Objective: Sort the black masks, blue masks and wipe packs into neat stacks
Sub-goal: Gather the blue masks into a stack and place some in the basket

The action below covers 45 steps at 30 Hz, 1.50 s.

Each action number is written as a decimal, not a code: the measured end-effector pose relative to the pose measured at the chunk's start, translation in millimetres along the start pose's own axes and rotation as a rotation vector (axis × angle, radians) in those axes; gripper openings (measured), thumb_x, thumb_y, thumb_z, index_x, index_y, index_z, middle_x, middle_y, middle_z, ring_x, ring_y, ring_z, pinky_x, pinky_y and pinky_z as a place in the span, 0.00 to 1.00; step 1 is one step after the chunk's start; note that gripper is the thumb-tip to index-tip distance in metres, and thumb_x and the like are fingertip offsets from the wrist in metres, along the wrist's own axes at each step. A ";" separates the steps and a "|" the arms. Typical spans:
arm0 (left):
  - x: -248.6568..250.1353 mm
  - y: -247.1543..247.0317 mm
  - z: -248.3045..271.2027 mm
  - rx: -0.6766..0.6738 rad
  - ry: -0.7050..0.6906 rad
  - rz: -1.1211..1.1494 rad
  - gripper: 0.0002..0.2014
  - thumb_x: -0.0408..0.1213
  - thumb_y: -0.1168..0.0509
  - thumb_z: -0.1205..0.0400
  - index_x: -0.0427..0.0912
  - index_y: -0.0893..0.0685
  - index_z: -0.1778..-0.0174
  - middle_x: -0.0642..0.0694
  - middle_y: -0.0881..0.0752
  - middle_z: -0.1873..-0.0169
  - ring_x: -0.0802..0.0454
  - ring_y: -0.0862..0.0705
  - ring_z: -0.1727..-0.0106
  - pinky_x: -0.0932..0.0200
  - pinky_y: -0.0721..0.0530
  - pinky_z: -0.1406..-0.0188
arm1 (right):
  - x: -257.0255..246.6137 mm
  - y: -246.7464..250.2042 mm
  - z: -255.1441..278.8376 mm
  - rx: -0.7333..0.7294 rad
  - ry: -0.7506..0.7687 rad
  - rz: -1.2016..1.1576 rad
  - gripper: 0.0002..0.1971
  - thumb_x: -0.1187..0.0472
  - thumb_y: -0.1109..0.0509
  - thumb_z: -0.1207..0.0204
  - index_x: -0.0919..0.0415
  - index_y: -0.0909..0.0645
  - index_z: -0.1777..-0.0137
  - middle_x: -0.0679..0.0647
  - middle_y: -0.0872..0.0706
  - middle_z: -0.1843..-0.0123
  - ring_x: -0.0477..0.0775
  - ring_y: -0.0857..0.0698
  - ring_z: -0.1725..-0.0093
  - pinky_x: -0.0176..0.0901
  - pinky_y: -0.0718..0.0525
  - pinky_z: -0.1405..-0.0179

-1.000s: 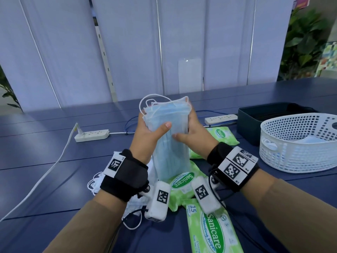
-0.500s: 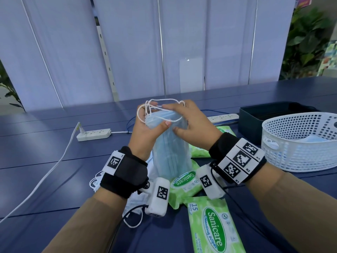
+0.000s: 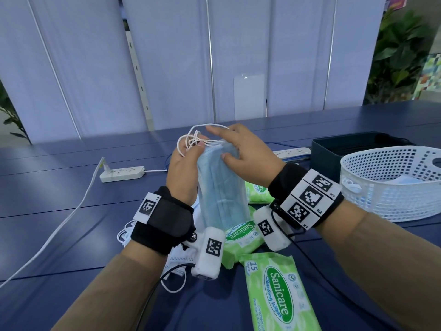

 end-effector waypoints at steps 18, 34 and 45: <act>-5.5 -2.3 -6.5 -0.091 -0.081 -0.056 0.22 0.46 0.29 0.29 0.39 0.25 0.44 0.44 0.18 0.51 0.51 0.19 0.49 0.57 0.19 0.44 | 35.5 -5.9 -10.3 0.241 -0.230 -0.565 0.13 0.65 0.39 0.18 0.53 0.30 0.64 0.48 0.28 0.67 0.46 0.30 0.66 0.38 0.30 0.63; -32.7 7.8 -6.3 -0.078 0.248 0.065 0.15 0.35 0.40 0.16 0.37 0.21 0.35 0.41 0.13 0.43 0.44 0.12 0.46 0.49 0.12 0.52 | 71.7 -41.0 4.3 -0.053 -0.521 -0.863 0.44 0.59 0.24 0.29 0.55 0.48 0.18 0.61 0.19 0.32 0.61 0.16 0.39 0.61 0.20 0.35; -42.1 8.0 0.2 0.021 0.290 0.237 0.26 0.46 0.36 0.19 0.39 0.27 0.26 0.36 0.18 0.35 0.36 0.17 0.36 0.32 0.20 0.38 | 53.8 -37.1 22.9 -0.026 -0.359 -0.536 0.11 0.58 0.40 0.17 0.60 0.27 0.38 0.59 0.17 0.41 0.60 0.17 0.49 0.57 0.16 0.50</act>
Point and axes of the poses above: each hand's wrist, its own z-axis away from the middle knuckle, its own y-axis out of the back of the hand, x = y × z, the point moved 10 cm from there along -z, towards the middle knuckle
